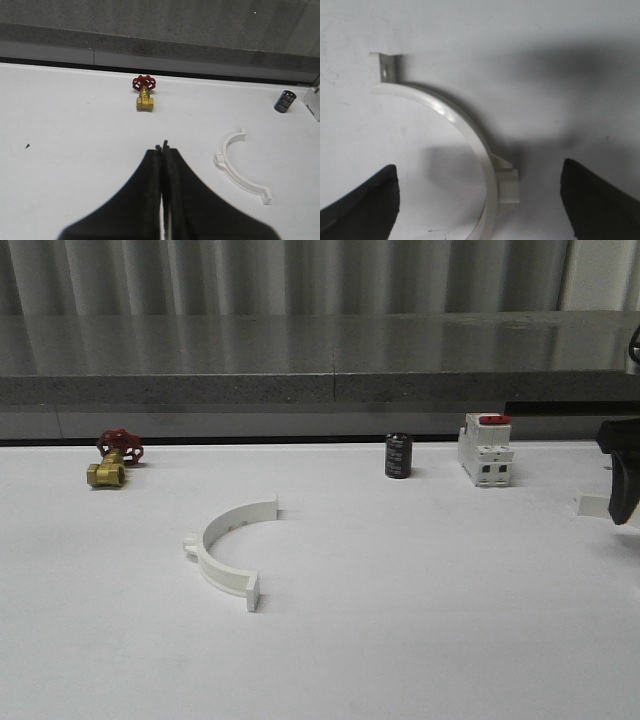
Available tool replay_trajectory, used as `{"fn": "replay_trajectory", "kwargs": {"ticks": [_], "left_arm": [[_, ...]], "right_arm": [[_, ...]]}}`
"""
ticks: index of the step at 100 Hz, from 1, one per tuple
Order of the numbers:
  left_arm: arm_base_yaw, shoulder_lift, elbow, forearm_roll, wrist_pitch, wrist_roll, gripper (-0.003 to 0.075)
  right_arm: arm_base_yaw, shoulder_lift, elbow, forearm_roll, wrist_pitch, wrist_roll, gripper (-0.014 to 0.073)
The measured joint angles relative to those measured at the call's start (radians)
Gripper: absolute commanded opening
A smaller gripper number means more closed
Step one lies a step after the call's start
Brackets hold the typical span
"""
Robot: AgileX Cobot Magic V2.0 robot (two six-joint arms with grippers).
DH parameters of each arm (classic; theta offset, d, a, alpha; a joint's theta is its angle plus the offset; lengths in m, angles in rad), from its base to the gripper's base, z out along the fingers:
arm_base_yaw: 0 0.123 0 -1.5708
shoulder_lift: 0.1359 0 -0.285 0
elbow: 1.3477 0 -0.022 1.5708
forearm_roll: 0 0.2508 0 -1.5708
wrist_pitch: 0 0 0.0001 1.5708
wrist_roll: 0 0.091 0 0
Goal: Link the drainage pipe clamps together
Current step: 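Lower the right gripper and grasp the other white clamp half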
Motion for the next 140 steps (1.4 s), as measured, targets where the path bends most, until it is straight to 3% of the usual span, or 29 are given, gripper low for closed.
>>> {"fn": "replay_trajectory", "kwargs": {"ticks": [59,68,94,106,140], "left_arm": [[0.000,0.000,0.000,0.000,0.000,0.000,-0.0020],[0.000,0.000,0.000,0.000,0.000,0.000,-0.0020],[0.000,0.000,0.000,0.000,0.000,0.000,-0.0020],[0.000,0.000,0.000,0.000,0.000,0.000,-0.0020],[0.000,0.000,0.000,0.000,0.000,0.000,-0.0020]], "right_arm": [[0.000,0.040,-0.005,0.000,-0.002,-0.002,0.0637],[0.000,0.040,-0.005,0.000,-0.002,-0.002,0.0578],[0.000,0.040,-0.005,0.000,0.003,0.000,0.0267],[0.000,0.040,-0.005,0.000,0.009,0.013,0.0163],[0.000,0.040,-0.005,0.000,0.012,0.025,0.0138]]}}
